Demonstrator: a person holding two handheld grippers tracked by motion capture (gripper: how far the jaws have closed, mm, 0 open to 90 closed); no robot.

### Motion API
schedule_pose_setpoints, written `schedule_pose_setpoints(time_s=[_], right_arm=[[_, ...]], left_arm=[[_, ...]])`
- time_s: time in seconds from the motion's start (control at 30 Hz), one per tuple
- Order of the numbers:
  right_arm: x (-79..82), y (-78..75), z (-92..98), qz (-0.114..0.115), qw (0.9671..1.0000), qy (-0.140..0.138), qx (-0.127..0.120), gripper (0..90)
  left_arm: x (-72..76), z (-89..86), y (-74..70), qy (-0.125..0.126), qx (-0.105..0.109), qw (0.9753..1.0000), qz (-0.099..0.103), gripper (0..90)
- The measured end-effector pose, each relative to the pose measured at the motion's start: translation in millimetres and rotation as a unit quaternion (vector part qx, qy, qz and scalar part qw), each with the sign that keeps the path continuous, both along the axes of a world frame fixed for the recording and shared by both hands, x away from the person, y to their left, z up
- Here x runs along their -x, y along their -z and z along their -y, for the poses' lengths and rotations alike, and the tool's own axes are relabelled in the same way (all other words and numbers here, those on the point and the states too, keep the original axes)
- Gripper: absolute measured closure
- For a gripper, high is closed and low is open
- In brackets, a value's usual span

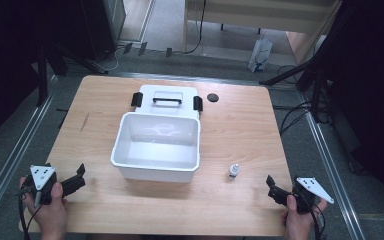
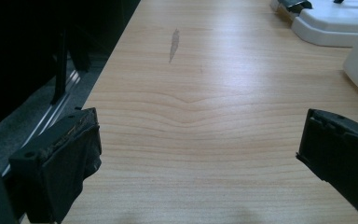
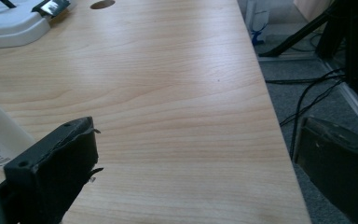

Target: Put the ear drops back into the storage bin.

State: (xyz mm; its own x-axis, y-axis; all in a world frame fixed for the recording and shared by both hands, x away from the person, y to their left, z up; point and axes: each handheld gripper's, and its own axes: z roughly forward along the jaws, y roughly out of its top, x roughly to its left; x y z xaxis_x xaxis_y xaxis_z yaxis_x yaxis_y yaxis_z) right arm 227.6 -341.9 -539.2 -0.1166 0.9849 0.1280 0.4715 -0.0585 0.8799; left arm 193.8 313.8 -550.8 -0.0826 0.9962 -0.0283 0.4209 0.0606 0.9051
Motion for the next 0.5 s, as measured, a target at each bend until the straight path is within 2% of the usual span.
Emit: schedule_pose_setpoints(time_s=[0.07, 0.13, 0.2, 0.23, 0.3, 0.33, 0.37, 0.4, 0.5], right_arm=[[-1.1, -0.5, -0.7, -0.002, 1.0, -0.003, -0.001, 0.0], [-6.3, -3.8, -4.4, -0.01, 0.9997, -0.022, -0.005, 0.0], [-9.1, -7.3, -7.1, -0.012, 0.9992, -0.038, 0.002, 0.9], [-10.1, -9.4, -8.9, -0.014, 0.999, -0.04, 0.01, 3.7], [-11.1, -13.3, -13.2, -0.013, 0.9986, -0.04, 0.033, 16.7], [-11.1, -13.3, -13.2, -0.013, 0.9986, -0.04, 0.033, 16.7], [-13.6, -18.4, -17.2, -0.023, 0.9968, -0.058, 0.051, 15.0], [-14.9, -20.1, -18.1, -0.028, 0.9956, -0.07, 0.054, 12.7], [-19.3, -28.3, -20.6, -0.048, 0.992, -0.095, 0.068, 13.2]], left_arm=[[0.0, 0.9, 0.2, 0.002, -0.003, 1.0, 0.003, 0.0], [1.2, 2.9, 0.1, 0.008, -0.01, 0.9999, 0.004, 0.0], [1.1, 3.2, 0.1, 0.008, -0.012, 0.9999, 0.003, 0.1], [1.0, 2.8, 0.1, 0.007, -0.01, 0.9999, 0.004, 0.1], [0.9, 1.5, 0.1, 0.004, -0.002, 1.0, 0.002, 0.1], [0.9, 1.5, 0.1, 0.004, -0.002, 1.0, 0.002, 0.1], [0.9, 0.4, 0.1, 0.006, 0.0, 1.0, 0.003, 0.1], [1.0, 0.4, 0.1, 0.007, 0.0, 1.0, 0.003, 0.1], [1.7, 1.0, 0.2, 0.01, -0.002, 0.9999, 0.007, 0.1]])
